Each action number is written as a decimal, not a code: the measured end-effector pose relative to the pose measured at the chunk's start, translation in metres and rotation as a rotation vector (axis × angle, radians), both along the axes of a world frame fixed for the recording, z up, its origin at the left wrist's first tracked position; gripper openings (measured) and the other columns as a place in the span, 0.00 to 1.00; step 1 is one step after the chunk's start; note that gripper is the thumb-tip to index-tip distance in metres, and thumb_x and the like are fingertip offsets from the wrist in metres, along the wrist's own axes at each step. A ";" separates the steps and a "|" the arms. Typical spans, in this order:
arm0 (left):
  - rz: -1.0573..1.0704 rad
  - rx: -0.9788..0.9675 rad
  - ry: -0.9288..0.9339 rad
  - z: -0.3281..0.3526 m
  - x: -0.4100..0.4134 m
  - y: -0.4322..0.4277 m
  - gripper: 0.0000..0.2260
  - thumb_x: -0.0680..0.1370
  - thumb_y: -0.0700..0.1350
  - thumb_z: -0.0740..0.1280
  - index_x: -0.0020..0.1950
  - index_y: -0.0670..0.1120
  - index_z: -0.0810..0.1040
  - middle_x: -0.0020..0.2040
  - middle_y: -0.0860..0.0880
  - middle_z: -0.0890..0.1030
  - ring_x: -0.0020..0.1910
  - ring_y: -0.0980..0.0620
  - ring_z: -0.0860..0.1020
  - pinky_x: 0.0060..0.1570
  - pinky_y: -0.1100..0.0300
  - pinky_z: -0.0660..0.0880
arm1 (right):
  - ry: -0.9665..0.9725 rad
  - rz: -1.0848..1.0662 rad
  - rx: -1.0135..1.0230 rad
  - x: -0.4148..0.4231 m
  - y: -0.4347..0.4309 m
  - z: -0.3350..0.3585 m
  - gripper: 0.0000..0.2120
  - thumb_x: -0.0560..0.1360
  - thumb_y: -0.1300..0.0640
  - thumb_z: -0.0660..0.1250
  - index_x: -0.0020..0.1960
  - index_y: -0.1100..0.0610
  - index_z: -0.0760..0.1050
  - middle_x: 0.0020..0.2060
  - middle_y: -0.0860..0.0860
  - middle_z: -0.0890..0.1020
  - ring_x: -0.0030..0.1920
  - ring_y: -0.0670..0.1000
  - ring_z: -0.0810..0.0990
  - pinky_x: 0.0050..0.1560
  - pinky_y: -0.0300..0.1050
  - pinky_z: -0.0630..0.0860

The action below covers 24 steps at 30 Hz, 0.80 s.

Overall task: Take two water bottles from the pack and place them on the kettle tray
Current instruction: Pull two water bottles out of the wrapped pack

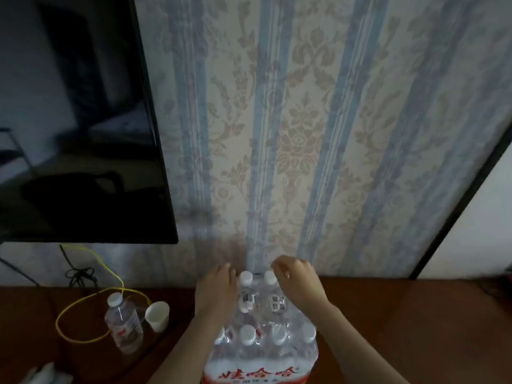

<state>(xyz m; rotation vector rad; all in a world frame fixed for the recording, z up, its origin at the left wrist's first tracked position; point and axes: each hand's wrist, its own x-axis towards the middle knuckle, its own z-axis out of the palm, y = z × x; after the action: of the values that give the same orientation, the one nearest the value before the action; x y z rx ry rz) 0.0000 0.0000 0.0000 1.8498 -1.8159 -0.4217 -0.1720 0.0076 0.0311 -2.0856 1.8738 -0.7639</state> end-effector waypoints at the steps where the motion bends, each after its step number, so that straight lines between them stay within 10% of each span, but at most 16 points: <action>1: 0.006 0.049 -0.005 -0.011 0.001 0.006 0.14 0.82 0.44 0.54 0.64 0.44 0.74 0.67 0.45 0.75 0.64 0.47 0.73 0.63 0.52 0.69 | -0.025 0.009 0.038 0.002 0.000 -0.010 0.10 0.78 0.58 0.59 0.46 0.61 0.78 0.38 0.56 0.84 0.39 0.57 0.81 0.41 0.53 0.78; 6: -0.071 -0.046 0.003 -0.066 0.005 0.022 0.21 0.83 0.44 0.52 0.77 0.47 0.54 0.79 0.50 0.54 0.76 0.53 0.53 0.73 0.59 0.56 | -0.052 0.139 0.078 0.018 0.002 -0.048 0.10 0.76 0.63 0.60 0.54 0.60 0.78 0.46 0.56 0.82 0.45 0.54 0.80 0.46 0.50 0.78; 11: -0.097 -0.150 -0.033 -0.071 0.007 0.020 0.17 0.82 0.41 0.58 0.69 0.36 0.69 0.71 0.40 0.68 0.71 0.41 0.68 0.70 0.70 0.51 | 0.041 0.202 0.162 0.034 -0.002 -0.069 0.13 0.78 0.53 0.59 0.62 0.52 0.72 0.58 0.51 0.78 0.59 0.53 0.74 0.58 0.46 0.67; 14: -0.147 -0.183 -0.065 -0.074 0.010 0.020 0.24 0.84 0.48 0.41 0.71 0.37 0.65 0.73 0.41 0.65 0.73 0.42 0.64 0.73 0.64 0.52 | 0.043 0.191 0.116 0.037 -0.007 -0.066 0.11 0.79 0.51 0.57 0.54 0.53 0.76 0.50 0.51 0.81 0.52 0.51 0.76 0.55 0.46 0.68; 24: -0.094 -0.118 0.114 -0.078 0.009 0.014 0.21 0.82 0.41 0.56 0.76 0.44 0.57 0.77 0.48 0.57 0.76 0.51 0.55 0.74 0.58 0.55 | -0.121 0.051 0.158 -0.027 0.005 -0.054 0.13 0.78 0.52 0.63 0.35 0.50 0.67 0.21 0.47 0.69 0.22 0.45 0.68 0.27 0.37 0.63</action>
<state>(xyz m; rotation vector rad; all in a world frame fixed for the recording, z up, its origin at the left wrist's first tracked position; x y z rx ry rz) 0.0085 0.0137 -0.0776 1.6337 -1.8154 -0.4352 -0.1995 0.0126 -0.0231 -1.9382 1.7505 -0.6897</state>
